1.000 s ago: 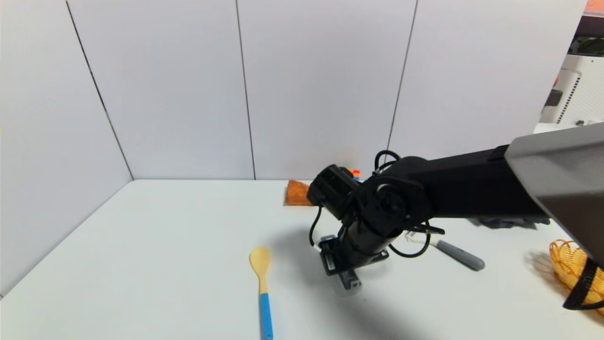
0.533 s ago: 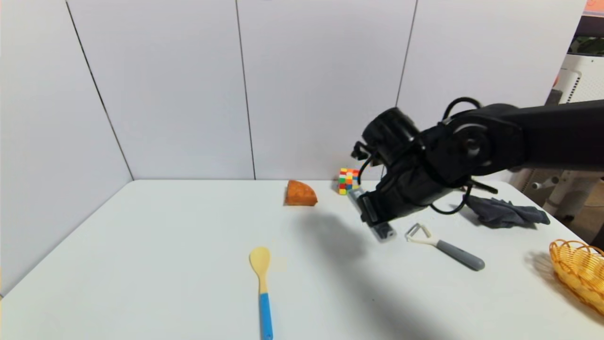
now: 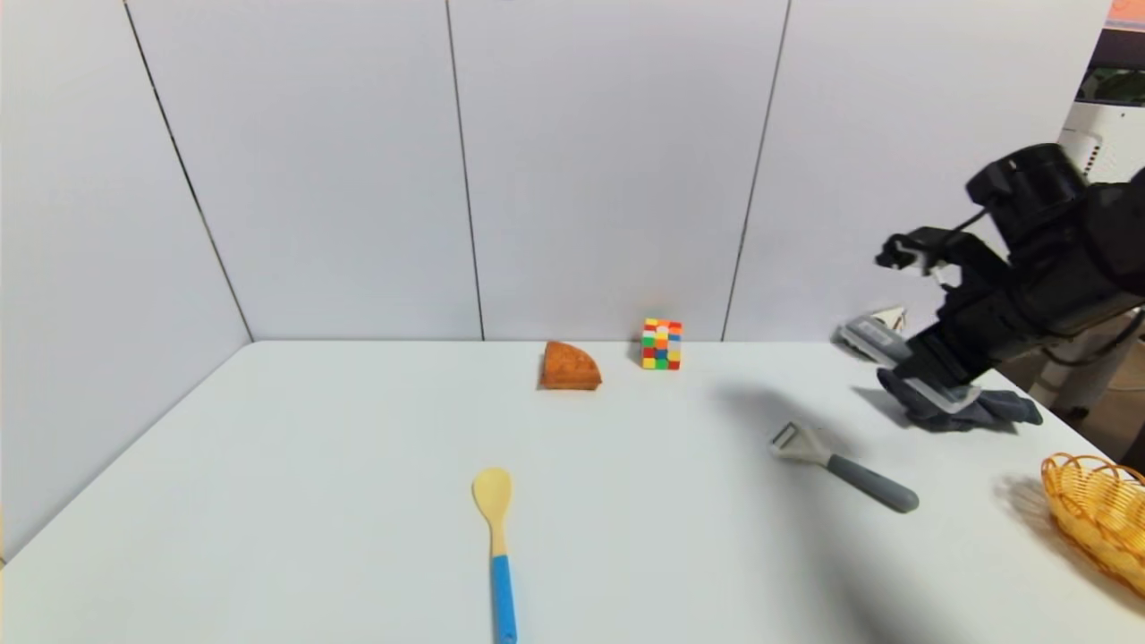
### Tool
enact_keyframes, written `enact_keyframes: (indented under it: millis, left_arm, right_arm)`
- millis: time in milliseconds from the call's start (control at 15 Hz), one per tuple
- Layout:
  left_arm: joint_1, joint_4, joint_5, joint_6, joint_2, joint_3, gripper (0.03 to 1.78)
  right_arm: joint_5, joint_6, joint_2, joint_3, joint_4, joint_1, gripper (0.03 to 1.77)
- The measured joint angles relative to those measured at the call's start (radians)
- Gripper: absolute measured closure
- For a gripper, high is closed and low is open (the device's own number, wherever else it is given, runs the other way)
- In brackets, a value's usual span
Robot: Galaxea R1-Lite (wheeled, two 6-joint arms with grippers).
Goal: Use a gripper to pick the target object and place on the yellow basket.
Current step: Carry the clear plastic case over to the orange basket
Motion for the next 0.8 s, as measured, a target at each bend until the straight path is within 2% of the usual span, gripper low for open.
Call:
enact_keyframes:
  millis: [133, 267, 600, 800]
  left_arm:
    - [0.000, 0.000, 0.000, -0.001, 0.000, 0.000, 0.12]
    - [0.000, 0.000, 0.000, -0.001, 0.000, 0.000, 0.12]
    - [0.000, 0.000, 0.000, 0.000, 0.000, 0.000, 0.12]
    - [0.000, 0.000, 0.000, 0.000, 0.000, 0.000, 0.12]
  right_arm:
    - [0.043, -0.091, -0.032, 0.045, 0.002, -0.117, 1.26]
    - [0.095, -0.134, -0.066, 0.101, 0.004, -0.206, 1.26]
    - [0.107, -0.280, -0.126, 0.192, 0.043, -0.390, 1.26]
    - [0.107, -0.333, -0.127, 0.207, 0.046, -0.473, 1.26]
